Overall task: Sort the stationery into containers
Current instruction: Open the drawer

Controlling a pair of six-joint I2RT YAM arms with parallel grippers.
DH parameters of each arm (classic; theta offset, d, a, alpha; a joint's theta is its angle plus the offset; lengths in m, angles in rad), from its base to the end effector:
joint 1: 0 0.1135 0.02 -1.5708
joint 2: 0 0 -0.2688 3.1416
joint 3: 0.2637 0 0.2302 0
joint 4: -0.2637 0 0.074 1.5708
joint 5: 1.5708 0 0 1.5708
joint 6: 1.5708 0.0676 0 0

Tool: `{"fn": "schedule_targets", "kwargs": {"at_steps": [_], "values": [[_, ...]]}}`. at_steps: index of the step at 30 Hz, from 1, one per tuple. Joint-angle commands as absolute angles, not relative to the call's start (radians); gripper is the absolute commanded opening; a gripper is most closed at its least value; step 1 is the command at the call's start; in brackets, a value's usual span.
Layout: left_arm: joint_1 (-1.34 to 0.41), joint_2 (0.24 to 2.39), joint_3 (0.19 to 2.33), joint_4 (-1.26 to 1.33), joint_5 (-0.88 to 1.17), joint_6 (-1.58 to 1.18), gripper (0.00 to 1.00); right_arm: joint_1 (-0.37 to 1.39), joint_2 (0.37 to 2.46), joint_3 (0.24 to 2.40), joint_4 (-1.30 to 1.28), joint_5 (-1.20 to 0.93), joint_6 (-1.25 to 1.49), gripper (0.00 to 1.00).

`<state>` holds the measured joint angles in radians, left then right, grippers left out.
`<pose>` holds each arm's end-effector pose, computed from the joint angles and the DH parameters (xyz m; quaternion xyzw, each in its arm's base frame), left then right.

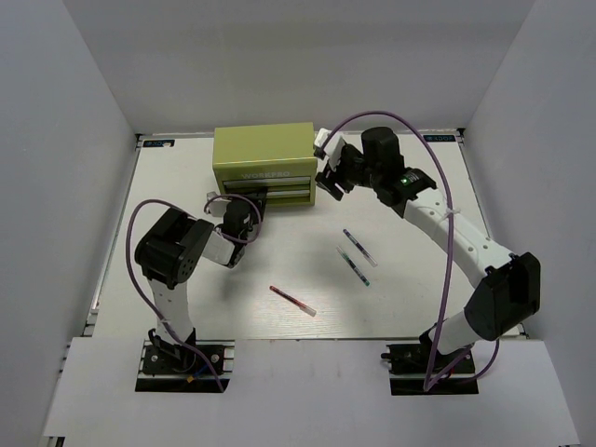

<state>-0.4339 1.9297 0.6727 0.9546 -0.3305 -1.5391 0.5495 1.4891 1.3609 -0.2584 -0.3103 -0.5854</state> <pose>0.3465 -0.1364 0.1312 -0.5000 0.6252 -0.4144 0.4329 0.2914 0.2026 0.3603 -0.5134 0.6450 0.1183 0.5536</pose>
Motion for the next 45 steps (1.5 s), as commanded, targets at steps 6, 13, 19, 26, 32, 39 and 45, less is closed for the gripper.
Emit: {"fn": "schedule_targets", "kwargs": {"at_steps": [6,13,19,26,32,39,45], "values": [[-0.413,1.971,0.739,0.996,-0.321,-1.516,0.52,0.545,1.517,1.442,-0.21,-0.321,-0.584,0.7],[-0.394,2.002,0.77,0.996,-0.321,-1.516,0.52,0.545,1.565,1.488,-0.21,-0.327,-0.591,0.72],[-0.385,2.02,0.779,0.996,-0.321,-1.516,0.48,0.546,1.621,1.548,-0.258,-0.354,-0.629,0.76],[-0.376,2.06,0.788,1.046,-0.301,-1.516,0.34,0.551,1.675,1.591,-0.259,-0.385,-0.707,0.82],[-0.376,2.06,0.776,1.08,-0.291,-1.516,0.26,0.551,1.733,1.643,-0.284,-0.409,-0.776,0.87],[-0.376,2.04,0.723,1.089,-0.291,-1.516,0.19,0.56,1.767,1.661,-0.278,-0.469,-0.88,0.89],[-0.376,2.007,0.689,1.089,-0.291,-1.516,0.16,0.577,1.855,1.775,-0.316,-0.454,-0.903,0.89]]}}
